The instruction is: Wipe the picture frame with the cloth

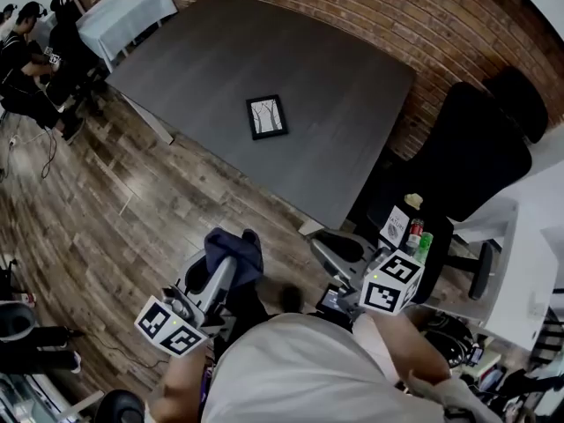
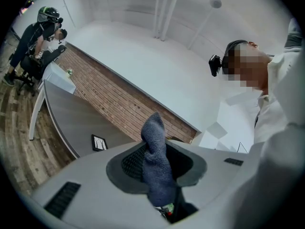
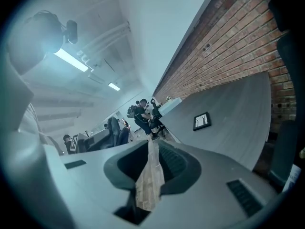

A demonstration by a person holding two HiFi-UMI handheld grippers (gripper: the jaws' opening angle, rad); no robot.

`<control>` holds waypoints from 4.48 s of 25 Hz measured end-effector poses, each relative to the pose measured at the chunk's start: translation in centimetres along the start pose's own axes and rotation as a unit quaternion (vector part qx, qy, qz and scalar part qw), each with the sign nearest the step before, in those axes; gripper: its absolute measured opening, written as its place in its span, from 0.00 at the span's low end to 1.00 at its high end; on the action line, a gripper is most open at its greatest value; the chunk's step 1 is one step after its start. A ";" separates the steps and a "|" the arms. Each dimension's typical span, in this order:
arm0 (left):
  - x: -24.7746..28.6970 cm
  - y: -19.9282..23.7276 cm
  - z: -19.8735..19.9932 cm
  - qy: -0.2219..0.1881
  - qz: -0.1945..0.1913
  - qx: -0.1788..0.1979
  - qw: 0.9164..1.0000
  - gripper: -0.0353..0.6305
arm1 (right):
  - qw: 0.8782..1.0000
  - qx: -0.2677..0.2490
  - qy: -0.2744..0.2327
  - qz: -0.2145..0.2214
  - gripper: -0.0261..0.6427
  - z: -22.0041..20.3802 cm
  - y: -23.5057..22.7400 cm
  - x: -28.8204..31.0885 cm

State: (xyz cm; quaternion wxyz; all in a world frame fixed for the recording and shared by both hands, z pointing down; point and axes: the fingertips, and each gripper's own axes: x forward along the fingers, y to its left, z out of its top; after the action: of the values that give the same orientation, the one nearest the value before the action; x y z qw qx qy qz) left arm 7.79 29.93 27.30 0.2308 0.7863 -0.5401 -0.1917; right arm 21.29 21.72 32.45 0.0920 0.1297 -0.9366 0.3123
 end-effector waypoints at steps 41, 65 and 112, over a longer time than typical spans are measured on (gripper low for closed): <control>19.3 32.9 1.9 0.188 -0.001 0.056 0.981 0.21 | 0.923 -0.117 0.249 -0.270 0.19 3.2 -25.0 24.6; 29.3 41.5 -0.2 0.207 0.099 0.107 0.967 0.20 | 0.874 -0.192 0.386 -0.223 0.13 2.0 -30.8 31.8; 29.5 37.5 -7.2 0.298 0.058 0.005 0.953 0.19 | 0.872 -0.207 0.391 -0.210 0.12 2.0 -30.9 32.0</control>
State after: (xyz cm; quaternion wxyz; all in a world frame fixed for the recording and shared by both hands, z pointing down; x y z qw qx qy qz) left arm -6.66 -8.28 53.03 0.3882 0.7761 -0.4923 0.0672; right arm -0.02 -9.26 56.32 0.5385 0.1691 -0.8181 0.1099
